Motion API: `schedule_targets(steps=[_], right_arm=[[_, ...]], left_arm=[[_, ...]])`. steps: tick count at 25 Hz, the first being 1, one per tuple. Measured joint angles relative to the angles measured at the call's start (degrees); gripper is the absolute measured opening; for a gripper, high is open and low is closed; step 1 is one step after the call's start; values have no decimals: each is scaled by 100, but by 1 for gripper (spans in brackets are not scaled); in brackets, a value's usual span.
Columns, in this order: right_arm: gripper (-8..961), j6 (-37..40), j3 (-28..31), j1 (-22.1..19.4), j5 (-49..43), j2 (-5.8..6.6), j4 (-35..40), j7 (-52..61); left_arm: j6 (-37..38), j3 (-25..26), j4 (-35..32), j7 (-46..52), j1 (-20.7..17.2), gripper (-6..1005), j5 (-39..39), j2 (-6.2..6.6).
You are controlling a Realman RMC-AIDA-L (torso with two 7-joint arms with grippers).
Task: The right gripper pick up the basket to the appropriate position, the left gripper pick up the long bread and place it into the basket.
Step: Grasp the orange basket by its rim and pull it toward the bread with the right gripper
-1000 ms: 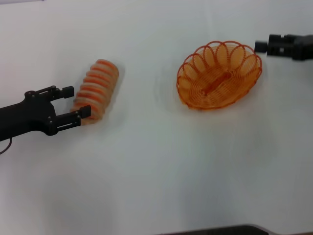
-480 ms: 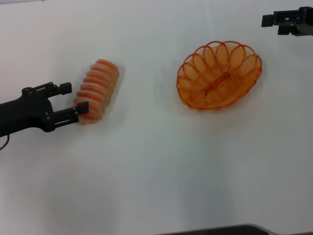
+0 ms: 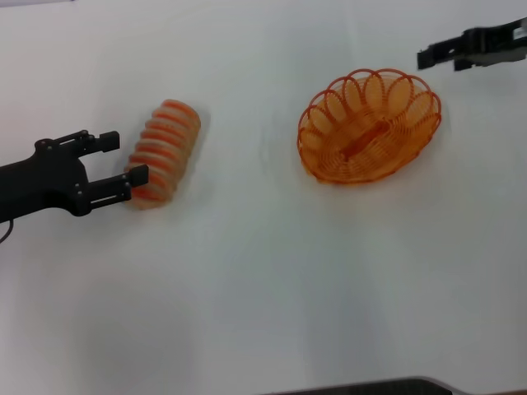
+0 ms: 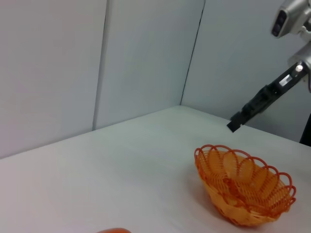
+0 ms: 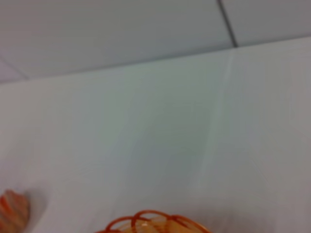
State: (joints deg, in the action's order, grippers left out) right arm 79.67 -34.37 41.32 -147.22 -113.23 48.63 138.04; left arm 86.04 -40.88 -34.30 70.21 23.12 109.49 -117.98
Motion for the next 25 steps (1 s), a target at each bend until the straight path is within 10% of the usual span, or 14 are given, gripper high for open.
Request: schedule_targets(steps=[25], right_arm=[[797,-839,-1288,306,-483,-111,-587,-66]], left_arm=[[-37,-34,-25,3,75,749,20,-6]])
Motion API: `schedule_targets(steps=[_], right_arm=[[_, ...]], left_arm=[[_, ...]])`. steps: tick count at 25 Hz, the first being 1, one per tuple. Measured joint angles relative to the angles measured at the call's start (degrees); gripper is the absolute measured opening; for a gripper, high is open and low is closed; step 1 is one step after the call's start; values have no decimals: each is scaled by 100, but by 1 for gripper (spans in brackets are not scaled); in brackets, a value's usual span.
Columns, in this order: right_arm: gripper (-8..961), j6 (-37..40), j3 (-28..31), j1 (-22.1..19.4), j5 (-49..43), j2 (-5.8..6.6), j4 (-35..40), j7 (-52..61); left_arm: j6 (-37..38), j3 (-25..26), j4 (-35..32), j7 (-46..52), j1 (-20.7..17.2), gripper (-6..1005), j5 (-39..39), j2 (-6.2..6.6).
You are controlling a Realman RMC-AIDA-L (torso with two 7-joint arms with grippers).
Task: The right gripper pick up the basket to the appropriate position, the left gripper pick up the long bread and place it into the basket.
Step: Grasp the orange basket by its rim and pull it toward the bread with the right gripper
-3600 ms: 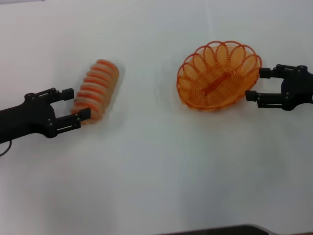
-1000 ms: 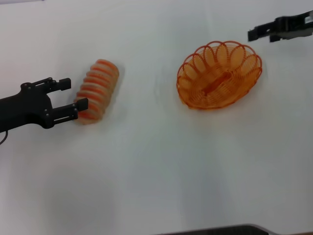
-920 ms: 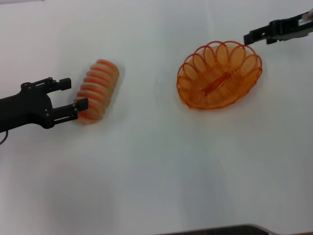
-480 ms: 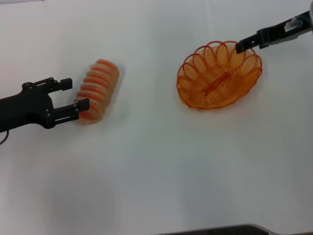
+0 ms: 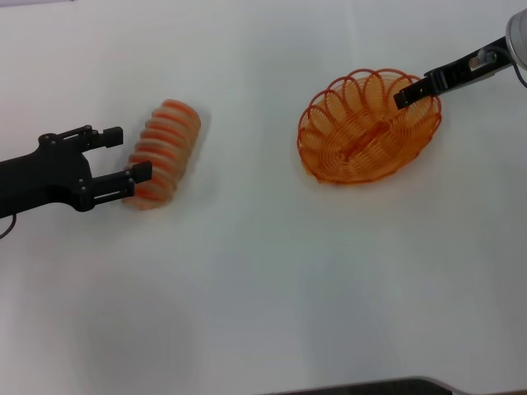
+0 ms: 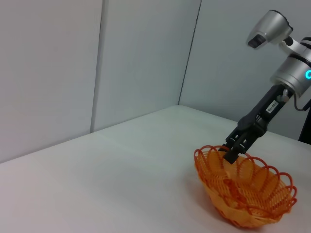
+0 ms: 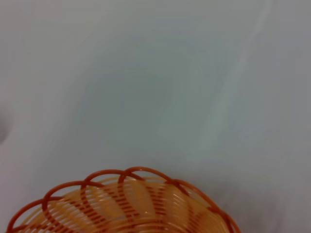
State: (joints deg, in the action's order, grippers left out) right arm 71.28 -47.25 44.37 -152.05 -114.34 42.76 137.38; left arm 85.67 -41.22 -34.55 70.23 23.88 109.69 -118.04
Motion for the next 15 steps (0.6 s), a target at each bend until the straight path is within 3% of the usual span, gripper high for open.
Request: schedule_targets(steps=[4,9,15], right_arm=[[792,-231,31,-7,2,28,-155,53],[574,-355,47,-17,5,30,-212,56],[451,-410,12,20,8,10,-256,0]], left_arm=[[-3,9,4,-1,3,749,0,0],[-3,10,5,-1,0,749,0,0],[-8,0,10,-1,-3,749,0,0]])
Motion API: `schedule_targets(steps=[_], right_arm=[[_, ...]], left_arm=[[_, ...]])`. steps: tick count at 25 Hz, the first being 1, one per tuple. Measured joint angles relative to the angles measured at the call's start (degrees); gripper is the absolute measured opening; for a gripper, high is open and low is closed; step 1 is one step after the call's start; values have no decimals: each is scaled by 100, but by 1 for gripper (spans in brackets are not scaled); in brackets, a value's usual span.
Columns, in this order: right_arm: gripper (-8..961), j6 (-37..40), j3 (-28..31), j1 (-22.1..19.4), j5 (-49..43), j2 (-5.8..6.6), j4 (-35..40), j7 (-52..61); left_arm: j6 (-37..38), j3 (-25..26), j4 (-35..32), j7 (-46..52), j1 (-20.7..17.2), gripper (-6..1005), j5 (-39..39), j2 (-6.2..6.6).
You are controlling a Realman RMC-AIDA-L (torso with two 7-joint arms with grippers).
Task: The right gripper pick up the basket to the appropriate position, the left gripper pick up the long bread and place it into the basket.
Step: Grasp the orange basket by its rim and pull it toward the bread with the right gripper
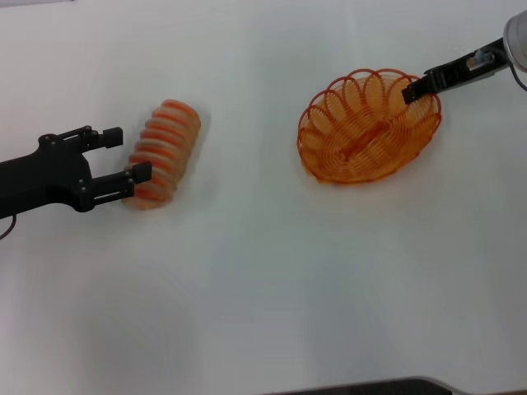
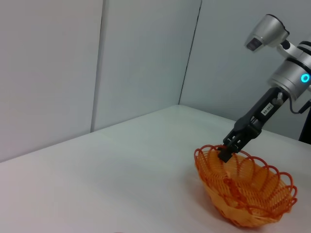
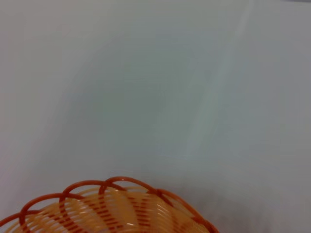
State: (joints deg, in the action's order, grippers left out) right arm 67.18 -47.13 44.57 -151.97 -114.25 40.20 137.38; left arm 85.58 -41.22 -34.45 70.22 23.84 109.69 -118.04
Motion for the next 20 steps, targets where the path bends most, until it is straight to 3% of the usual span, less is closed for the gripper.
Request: schedule_targets(steps=[11,20], right_arm=[[419,-4,-63,70,12,-47,-76,-140],[361,-164,-477,42,-4,-64,-83,-162]], left_arm=[[-8,9,-4,0,14,749,0,0],[-31,20,-7,0,15,749,0,-10]])
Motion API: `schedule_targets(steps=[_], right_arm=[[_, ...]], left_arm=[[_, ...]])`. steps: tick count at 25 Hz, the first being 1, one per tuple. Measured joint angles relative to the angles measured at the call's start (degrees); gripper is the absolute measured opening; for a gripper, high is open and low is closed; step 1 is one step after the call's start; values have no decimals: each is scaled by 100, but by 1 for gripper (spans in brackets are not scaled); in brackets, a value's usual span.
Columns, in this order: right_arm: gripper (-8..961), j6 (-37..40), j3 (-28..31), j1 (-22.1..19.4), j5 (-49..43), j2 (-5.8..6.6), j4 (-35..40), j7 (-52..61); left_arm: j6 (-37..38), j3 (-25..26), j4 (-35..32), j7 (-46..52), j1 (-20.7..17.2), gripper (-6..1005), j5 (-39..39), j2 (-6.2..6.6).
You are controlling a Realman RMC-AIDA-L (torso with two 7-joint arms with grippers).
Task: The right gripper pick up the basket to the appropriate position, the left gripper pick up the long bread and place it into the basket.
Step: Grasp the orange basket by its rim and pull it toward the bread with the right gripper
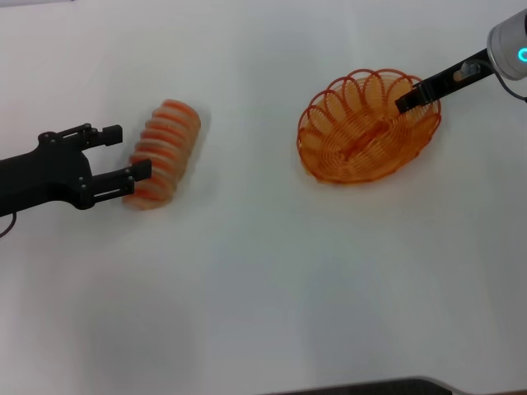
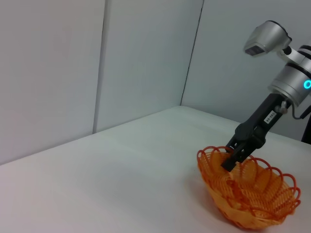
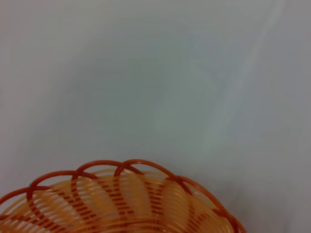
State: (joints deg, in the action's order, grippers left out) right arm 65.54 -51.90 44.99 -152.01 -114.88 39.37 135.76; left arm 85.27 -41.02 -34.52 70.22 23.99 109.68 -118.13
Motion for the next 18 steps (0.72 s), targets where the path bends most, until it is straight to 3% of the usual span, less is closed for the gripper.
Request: schedule_targets(steps=[9,18], right_arm=[[252,-290,-66,-37,0,-85,11,-42],[247,-184,32,-45,62,-171,62,164]], left_arm=[[-12,13,7,2,0,749,-8,-24],[-28,25,6,6,47,750,-13,-26]])
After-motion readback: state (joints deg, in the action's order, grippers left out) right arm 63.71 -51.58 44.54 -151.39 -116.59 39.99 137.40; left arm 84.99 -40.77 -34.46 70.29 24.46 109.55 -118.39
